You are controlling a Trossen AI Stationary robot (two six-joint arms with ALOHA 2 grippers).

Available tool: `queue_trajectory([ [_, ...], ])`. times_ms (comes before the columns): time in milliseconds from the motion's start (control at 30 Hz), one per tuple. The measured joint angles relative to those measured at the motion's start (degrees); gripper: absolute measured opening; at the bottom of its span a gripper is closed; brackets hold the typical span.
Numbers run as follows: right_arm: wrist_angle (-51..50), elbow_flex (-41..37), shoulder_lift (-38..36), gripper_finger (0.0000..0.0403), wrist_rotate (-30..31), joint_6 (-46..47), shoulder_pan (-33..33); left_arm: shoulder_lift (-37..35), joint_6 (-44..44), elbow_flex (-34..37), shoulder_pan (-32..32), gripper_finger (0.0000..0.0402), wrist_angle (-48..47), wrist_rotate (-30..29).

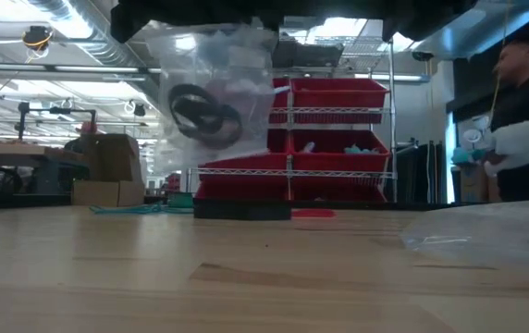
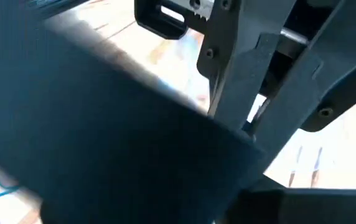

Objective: Sort rubber bands
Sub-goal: Put the black rubber band into the transparent zip bag

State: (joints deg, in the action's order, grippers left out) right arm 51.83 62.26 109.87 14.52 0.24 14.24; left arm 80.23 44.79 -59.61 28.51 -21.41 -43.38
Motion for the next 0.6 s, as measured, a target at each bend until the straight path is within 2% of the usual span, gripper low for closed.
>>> queue_trajectory([
  [267, -5.2, 0.1, -0.2, 0.0003, 0.5, -5.3, 0.0, -0.5, 1.7, 0.0, -0.1, 0.0000, -3.4, -0.1],
  [400, -10.0, 0.2, -0.3, 0.0003, 3.9, -6.6, 0.0, -0.5, 3.1, 0.1, -0.1, 0.0000, -5.4, 0.1],
  [600, -12.0, 0.1, -0.2, 0.0003, 7.0, -6.5, 0.1, -0.5, 6.1, 0.1, -0.2, 0.0000, -8.9, -0.8],
])
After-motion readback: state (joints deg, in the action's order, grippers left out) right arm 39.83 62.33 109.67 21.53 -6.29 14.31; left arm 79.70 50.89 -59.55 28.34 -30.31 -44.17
